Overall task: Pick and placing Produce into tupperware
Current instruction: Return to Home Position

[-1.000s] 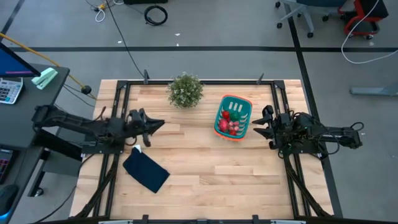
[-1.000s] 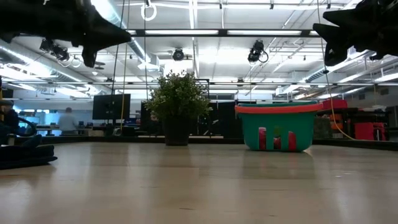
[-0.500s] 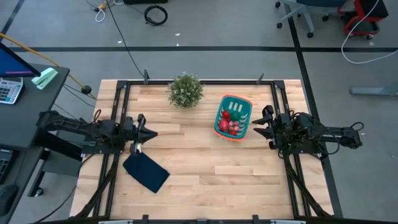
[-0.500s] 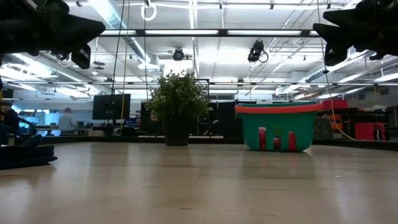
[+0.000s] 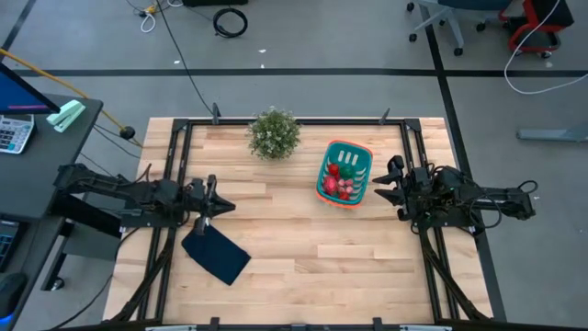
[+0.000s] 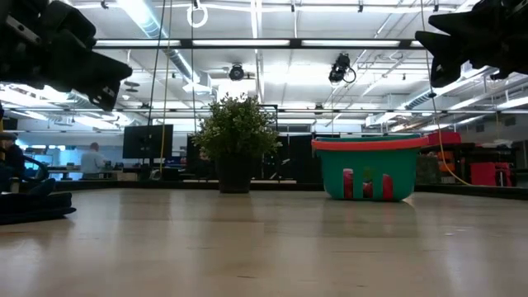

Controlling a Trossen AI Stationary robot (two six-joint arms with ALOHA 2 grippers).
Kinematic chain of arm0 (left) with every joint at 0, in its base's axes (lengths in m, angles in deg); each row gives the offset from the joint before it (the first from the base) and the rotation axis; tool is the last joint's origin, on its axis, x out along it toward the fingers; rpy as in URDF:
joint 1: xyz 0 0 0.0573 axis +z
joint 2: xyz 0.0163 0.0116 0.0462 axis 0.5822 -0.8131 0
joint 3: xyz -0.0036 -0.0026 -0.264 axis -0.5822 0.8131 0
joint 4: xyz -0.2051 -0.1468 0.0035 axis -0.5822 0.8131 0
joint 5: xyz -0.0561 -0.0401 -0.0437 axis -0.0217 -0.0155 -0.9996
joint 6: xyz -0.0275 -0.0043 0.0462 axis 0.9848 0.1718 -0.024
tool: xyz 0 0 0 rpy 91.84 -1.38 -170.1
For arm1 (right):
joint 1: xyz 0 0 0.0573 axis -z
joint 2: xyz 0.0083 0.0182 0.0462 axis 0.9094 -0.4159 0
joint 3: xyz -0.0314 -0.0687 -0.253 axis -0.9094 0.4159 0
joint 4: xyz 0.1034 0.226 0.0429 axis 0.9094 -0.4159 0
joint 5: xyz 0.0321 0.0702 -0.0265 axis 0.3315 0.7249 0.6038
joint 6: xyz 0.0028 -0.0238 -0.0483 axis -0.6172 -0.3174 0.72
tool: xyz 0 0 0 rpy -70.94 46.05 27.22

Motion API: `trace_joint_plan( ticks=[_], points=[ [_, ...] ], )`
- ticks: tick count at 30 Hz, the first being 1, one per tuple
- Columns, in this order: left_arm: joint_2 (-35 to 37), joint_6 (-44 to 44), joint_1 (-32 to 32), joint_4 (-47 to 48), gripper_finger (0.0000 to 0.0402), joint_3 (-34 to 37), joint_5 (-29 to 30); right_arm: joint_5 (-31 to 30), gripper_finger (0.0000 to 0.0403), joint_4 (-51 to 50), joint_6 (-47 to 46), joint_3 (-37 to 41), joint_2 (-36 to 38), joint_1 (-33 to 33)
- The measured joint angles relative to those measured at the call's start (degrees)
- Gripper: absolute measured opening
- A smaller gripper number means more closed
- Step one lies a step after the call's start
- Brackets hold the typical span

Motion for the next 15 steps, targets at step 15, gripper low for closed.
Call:
trace_joint_plan(
  ticks=[15],
  points=[
    [-0.39, 0.27, 0.02, 0.01, 0.0039, 0.0, 0.0, 0.0, 0.0156, 0.0, 0.0, -0.02, 0.0, 0.01]
  ],
)
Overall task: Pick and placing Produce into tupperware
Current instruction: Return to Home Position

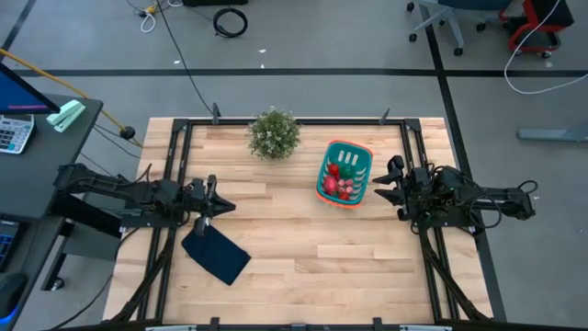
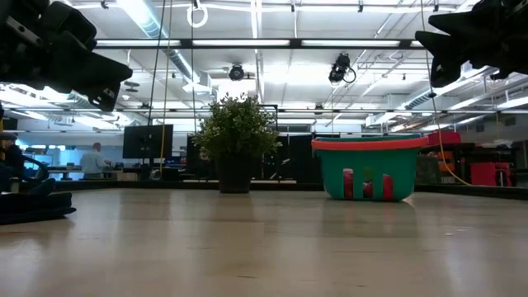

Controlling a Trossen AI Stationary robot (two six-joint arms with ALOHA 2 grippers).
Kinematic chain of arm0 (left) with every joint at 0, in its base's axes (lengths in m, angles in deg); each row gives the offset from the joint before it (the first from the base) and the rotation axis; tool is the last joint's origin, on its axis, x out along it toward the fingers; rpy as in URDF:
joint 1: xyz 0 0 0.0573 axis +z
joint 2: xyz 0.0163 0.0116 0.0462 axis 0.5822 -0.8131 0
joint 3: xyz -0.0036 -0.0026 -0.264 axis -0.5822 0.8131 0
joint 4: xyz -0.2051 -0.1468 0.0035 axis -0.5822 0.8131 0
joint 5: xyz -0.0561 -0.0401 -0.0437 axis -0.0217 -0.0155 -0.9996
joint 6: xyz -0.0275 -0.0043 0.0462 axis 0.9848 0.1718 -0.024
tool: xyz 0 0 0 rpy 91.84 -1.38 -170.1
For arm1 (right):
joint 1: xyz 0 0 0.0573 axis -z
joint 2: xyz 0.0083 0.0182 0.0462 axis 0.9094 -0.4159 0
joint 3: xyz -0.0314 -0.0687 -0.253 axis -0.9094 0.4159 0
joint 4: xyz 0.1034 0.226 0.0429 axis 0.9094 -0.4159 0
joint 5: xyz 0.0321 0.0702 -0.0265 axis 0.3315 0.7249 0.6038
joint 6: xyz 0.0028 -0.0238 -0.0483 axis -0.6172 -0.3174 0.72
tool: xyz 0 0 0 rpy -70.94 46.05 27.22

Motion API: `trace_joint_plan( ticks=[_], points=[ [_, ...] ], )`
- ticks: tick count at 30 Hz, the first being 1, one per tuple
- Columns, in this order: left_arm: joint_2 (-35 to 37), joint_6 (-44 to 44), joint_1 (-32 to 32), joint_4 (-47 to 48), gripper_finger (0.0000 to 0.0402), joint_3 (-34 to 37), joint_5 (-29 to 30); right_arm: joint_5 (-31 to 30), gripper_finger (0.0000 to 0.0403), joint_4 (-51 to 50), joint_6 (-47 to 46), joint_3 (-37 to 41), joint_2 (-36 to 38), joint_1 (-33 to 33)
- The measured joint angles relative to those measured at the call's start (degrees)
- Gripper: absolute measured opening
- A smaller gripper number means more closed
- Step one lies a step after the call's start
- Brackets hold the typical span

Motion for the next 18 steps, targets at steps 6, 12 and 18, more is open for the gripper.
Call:
trace_joint_plan(
  ticks=[6, 12, 18],
  points=[
    [0.0, 0.0, 0.0, -0.04, 0.0036, 0.02, 0.0, 0.0, 0.0156, 0.0, 0.0, 0.0, 0.0, -0.01],
    [0.0, -0.01, 0.0, -0.04, 0.0027, 0.02, 0.02, 0.0, 0.0156, 0.0, 0.0, 0.0, 0.0, -0.01],
    [0.0, 0.0, 0.0, -0.04, 0.0027, 0.02, 0.02, 0.0, 0.0156, 0.0, 0.0, 0.0, 0.0, 0.0]
  ],
)
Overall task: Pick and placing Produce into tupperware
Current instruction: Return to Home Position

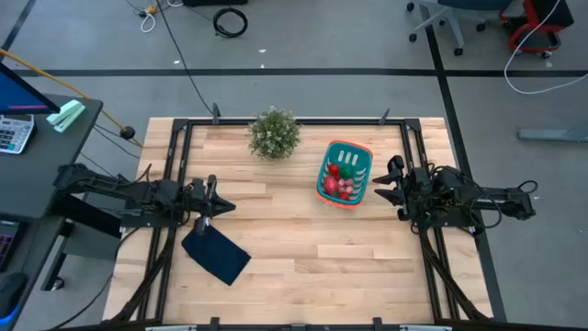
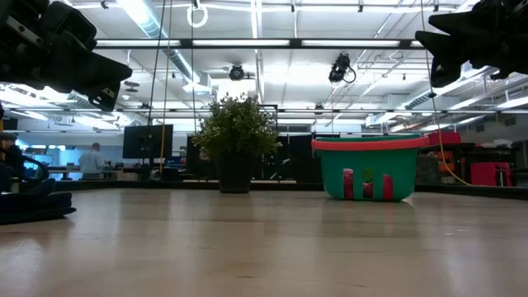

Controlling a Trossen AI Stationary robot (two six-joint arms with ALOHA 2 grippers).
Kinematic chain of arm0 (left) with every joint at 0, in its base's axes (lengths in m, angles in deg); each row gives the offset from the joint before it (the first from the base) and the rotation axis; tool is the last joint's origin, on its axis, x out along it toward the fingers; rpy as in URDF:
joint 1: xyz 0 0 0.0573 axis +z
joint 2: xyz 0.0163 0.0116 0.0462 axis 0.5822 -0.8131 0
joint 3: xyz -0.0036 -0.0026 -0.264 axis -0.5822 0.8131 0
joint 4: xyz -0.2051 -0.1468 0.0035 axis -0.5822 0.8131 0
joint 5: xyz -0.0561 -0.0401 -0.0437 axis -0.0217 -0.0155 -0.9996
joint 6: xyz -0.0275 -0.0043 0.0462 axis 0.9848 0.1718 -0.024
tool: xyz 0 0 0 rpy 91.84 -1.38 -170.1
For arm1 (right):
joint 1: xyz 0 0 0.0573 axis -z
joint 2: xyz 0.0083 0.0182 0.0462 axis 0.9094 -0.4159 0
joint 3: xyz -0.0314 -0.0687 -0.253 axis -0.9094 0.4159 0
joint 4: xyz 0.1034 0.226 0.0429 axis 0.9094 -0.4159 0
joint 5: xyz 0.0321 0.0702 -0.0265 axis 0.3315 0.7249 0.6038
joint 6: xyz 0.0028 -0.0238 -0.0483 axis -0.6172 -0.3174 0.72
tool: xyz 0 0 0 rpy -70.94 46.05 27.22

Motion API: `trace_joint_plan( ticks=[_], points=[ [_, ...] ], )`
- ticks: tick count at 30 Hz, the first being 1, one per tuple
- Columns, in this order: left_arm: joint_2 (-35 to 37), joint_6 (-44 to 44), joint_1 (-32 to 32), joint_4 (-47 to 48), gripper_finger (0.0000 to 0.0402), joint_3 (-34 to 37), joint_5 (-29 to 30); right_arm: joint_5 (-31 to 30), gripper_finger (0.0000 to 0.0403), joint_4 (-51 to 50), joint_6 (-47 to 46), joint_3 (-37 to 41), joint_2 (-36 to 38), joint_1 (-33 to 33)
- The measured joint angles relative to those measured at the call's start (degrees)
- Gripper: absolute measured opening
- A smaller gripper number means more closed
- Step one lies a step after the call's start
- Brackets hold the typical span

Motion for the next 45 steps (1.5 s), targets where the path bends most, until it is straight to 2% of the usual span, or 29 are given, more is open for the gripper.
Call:
trace_joint_plan(
  ticks=[9, 22, 33, 45],
  points=[
    [0.0, -0.02, 0.0, 0.0, 0.0039, 0.0, 0.0, -0.01, 0.0156, -0.01, 0.0, 0.0, 0.0, -0.01],
    [0.0, -0.02, 0.0, 0.0, 0.0026, 0.02, 0.0, -0.01, 0.0156, 0.0, 0.01, 0.0, -0.01, -0.01],
    [0.0, -0.02, -0.02, 0.0, 0.0039, 0.02, 0.0, -0.02, 0.0156, 0.0, 0.02, 0.0, 0.0, 0.0],
    [-0.02, -0.01, -0.02, 0.0, 0.0024, 0.02, 0.0, -0.02, 0.0156, -0.02, 0.01, 0.0, 0.0, 0.0]
  ],
)
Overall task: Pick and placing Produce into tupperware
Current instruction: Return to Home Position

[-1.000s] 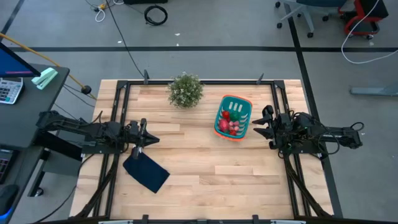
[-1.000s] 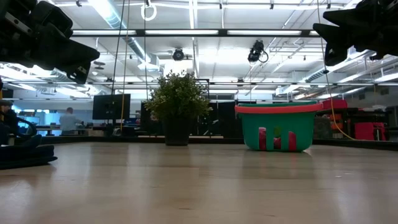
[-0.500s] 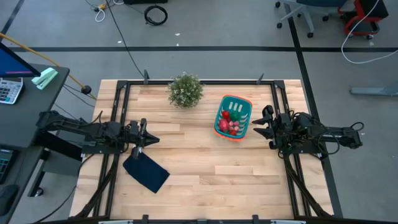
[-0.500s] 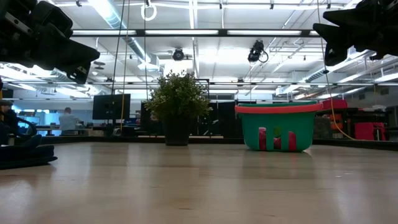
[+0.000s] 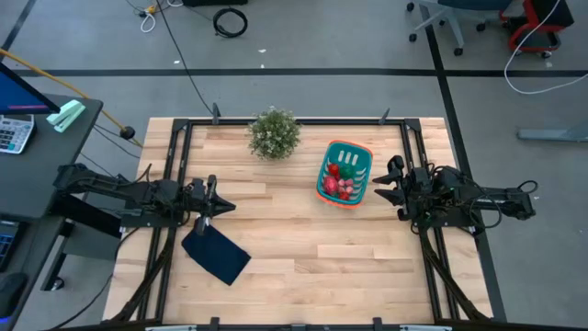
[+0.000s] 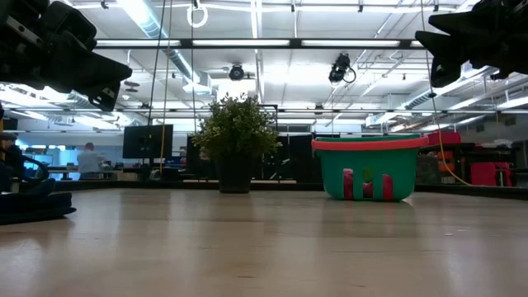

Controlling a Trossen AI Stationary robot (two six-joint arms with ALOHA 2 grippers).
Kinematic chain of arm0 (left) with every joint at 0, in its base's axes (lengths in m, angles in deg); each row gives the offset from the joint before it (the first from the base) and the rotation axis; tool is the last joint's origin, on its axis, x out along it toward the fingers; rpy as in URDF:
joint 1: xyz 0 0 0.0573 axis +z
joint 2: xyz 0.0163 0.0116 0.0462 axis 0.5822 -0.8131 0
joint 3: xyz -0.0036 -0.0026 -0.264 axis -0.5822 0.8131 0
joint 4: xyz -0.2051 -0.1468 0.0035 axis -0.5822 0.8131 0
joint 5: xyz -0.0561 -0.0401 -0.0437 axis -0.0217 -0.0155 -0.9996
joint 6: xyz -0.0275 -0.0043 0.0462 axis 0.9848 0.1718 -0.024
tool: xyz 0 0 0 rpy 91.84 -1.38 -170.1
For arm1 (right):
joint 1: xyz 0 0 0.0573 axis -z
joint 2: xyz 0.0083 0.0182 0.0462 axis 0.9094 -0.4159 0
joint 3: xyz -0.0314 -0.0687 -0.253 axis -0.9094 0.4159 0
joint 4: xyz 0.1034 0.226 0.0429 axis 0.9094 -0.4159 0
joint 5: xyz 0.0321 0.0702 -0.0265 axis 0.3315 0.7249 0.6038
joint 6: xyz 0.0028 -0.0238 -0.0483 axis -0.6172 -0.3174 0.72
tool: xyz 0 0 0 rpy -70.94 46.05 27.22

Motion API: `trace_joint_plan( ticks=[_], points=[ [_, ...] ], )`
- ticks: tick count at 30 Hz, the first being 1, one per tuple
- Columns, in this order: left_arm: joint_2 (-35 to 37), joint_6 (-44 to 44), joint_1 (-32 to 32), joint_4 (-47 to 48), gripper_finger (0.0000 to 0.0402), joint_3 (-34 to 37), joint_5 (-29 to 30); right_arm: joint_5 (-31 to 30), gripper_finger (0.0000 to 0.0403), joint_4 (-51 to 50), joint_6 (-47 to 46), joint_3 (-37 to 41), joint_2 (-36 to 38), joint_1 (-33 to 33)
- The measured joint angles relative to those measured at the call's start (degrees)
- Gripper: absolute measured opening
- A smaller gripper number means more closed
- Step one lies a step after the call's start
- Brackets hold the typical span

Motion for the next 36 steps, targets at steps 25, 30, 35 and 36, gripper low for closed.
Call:
trace_joint_plan(
  ticks=[25, 30, 35, 36],
  points=[
    [0.02, -0.01, 0.02, 0.0, 0.0025, 0.0, 0.0, 0.0, 0.0156, 0.01, -0.01, 0.0, 0.0, 0.0],
    [0.01, -0.01, 0.0, 0.0, 0.0034, 0.0, 0.02, 0.01, 0.0156, 0.0, -0.01, 0.0, -0.02, 0.0],
    [0.0, 0.01, 0.0, 0.0, 0.0039, 0.0, 0.0, 0.01, 0.0156, 0.01, 0.0, 0.0, 0.0, -0.01],
    [0.0, -0.01, 0.0, 0.0, 0.0039, 0.0, 0.02, 0.02, 0.0156, 0.02, 0.01, 0.0, -0.01, -0.01]
  ],
)
